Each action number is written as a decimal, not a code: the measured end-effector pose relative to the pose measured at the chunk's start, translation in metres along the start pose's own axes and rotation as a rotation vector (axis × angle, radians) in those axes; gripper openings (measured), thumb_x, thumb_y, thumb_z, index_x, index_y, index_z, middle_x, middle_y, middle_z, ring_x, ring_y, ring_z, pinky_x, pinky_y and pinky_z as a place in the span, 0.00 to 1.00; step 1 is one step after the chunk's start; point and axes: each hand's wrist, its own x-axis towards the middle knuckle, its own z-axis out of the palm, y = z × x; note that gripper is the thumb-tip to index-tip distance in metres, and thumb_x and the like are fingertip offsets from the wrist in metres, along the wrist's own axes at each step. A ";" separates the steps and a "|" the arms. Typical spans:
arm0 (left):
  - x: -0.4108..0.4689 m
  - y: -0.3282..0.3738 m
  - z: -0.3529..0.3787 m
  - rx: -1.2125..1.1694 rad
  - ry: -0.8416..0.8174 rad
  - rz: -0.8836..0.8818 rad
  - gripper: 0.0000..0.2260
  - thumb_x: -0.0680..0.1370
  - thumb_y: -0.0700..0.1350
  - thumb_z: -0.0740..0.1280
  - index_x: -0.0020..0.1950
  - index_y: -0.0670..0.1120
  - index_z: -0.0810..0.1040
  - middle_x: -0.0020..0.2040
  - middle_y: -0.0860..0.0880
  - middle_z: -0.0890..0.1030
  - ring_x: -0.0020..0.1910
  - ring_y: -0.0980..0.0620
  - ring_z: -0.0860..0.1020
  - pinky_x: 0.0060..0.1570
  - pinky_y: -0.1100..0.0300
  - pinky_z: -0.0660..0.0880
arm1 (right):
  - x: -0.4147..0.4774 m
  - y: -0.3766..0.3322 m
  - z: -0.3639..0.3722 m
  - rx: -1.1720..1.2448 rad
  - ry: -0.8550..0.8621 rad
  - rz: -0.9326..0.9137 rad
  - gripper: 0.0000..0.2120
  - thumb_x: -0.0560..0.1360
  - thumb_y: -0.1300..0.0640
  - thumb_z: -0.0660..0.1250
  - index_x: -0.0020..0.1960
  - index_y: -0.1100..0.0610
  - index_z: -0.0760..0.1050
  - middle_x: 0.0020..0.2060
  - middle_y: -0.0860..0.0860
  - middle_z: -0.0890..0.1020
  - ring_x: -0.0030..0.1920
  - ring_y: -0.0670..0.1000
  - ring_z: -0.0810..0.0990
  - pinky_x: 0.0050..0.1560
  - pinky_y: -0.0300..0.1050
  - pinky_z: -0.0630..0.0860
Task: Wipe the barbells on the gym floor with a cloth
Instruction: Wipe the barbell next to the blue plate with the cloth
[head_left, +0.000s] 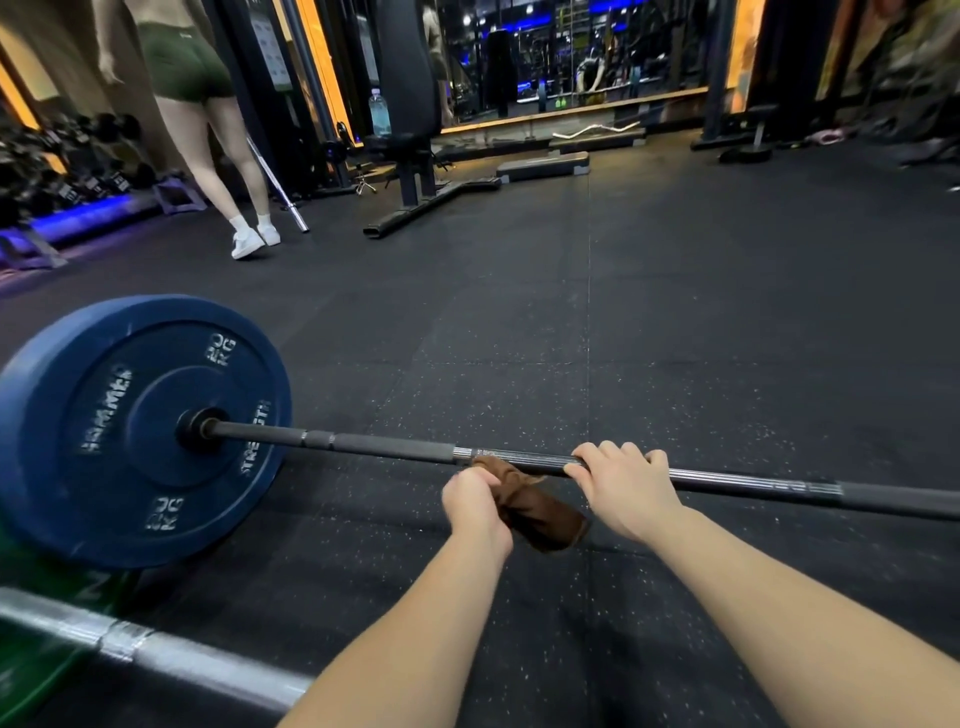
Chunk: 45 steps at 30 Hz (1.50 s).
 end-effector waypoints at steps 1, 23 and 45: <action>0.005 0.006 -0.003 -0.022 0.035 0.036 0.10 0.70 0.29 0.60 0.48 0.38 0.76 0.43 0.41 0.77 0.38 0.44 0.76 0.39 0.57 0.72 | 0.000 0.000 0.000 0.009 -0.004 0.000 0.21 0.85 0.40 0.45 0.71 0.44 0.67 0.63 0.45 0.76 0.64 0.53 0.72 0.61 0.55 0.64; -0.032 -0.033 0.019 0.035 -0.122 -0.017 0.32 0.64 0.33 0.60 0.69 0.38 0.74 0.52 0.40 0.83 0.40 0.42 0.80 0.41 0.54 0.78 | -0.002 -0.001 0.003 0.184 0.042 0.062 0.19 0.85 0.44 0.48 0.72 0.48 0.66 0.64 0.48 0.77 0.64 0.54 0.72 0.65 0.54 0.60; -0.024 -0.024 -0.008 0.222 -0.279 -0.170 0.33 0.58 0.42 0.65 0.63 0.37 0.79 0.56 0.36 0.84 0.51 0.34 0.84 0.46 0.44 0.81 | -0.062 -0.049 0.024 1.923 -0.528 0.538 0.24 0.75 0.33 0.68 0.61 0.49 0.80 0.57 0.55 0.85 0.61 0.60 0.82 0.62 0.65 0.78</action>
